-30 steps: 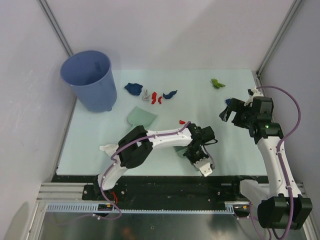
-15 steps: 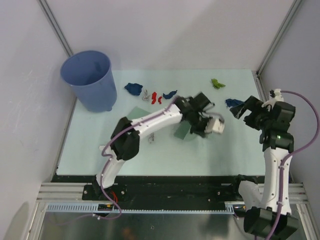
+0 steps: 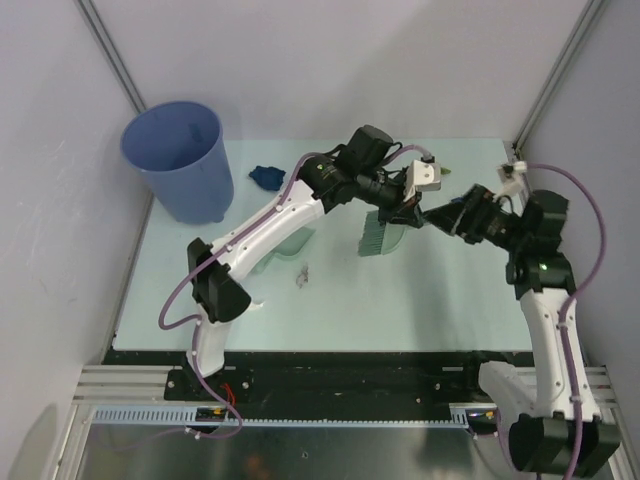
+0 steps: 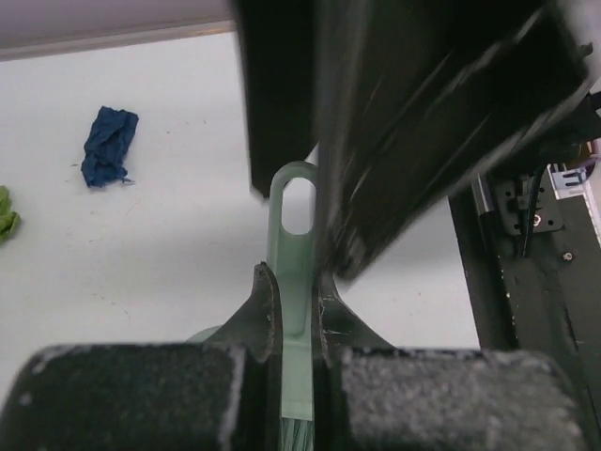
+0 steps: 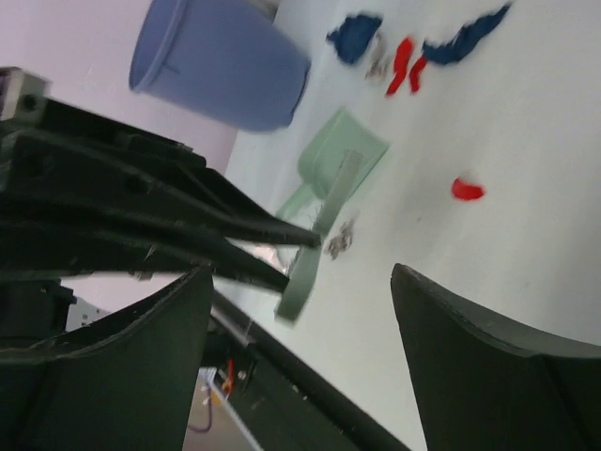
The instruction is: Sweep away the paper scraps from the table
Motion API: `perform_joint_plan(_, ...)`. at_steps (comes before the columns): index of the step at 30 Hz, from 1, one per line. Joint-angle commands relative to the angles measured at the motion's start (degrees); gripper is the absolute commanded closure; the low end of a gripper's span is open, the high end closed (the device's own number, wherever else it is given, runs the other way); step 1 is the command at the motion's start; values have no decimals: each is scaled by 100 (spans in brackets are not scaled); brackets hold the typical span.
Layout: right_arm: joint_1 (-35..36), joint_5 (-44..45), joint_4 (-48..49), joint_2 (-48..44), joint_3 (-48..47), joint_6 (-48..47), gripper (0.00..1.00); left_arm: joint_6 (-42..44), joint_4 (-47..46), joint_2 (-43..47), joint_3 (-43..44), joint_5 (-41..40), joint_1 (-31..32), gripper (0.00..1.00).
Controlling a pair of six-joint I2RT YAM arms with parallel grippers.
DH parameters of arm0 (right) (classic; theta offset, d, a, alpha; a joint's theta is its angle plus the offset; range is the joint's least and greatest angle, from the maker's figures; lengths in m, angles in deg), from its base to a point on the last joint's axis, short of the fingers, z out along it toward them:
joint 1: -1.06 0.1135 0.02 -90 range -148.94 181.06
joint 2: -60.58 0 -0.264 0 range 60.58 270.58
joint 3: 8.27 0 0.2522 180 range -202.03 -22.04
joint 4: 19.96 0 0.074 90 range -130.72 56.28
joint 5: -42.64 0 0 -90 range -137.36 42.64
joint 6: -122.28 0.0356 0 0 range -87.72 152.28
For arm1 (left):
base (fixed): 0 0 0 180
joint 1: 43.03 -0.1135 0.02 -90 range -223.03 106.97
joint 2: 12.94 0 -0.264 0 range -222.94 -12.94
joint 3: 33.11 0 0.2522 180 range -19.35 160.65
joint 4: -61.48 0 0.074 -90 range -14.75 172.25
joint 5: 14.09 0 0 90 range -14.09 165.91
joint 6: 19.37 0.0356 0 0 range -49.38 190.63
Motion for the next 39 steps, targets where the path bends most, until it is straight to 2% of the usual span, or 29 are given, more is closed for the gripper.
perform_joint_plan(1,682,138,813,374,10,437,21,-165,-63,252,151,-23,21,100)
perform_joint_plan(4,815,393,1069,523,10,605,30,-34,-63,348,-15,3,29,100)
perform_joint_plan(6,841,551,1052,629,10,614,43,19,-80,419,-60,-146,30,100)
perform_joint_plan(10,1025,745,823,822,19,465,48,116,-159,454,-33,-471,30,100)
perform_joint_plan(14,859,965,761,866,54,490,57,265,-195,524,-156,-560,38,100)
perform_joint_plan(18,482,965,946,919,54,701,54,432,-230,621,-314,-595,65,100)
perform_joint_plan(20,428,904,1103,945,54,841,56,441,-247,665,-350,-639,82,100)
perform_joint_plan(24,595,816,1245,1007,54,877,59,538,-265,709,-367,-683,91,100)
perform_joint_plan(30,867,851,1139,937,98,877,55,608,-379,665,-359,-1051,135,100)
perform_joint_plan(33,876,947,1069,840,142,860,57,635,-441,639,-359,-1201,135,100)
perform_joint_plan(34,885,956,1078,840,150,860,59,643,-476,647,-359,-1219,135,100)
perform_joint_plan(36,920,843,1122,892,168,869,75,644,-493,639,-350,-1202,144,100)
perform_joint_plan(38,912,790,1157,910,168,851,100,652,-520,674,-393,-1149,144,100)
perform_joint_plan(39,903,789,1157,910,159,799,100,626,-511,691,-420,-1131,153,100)
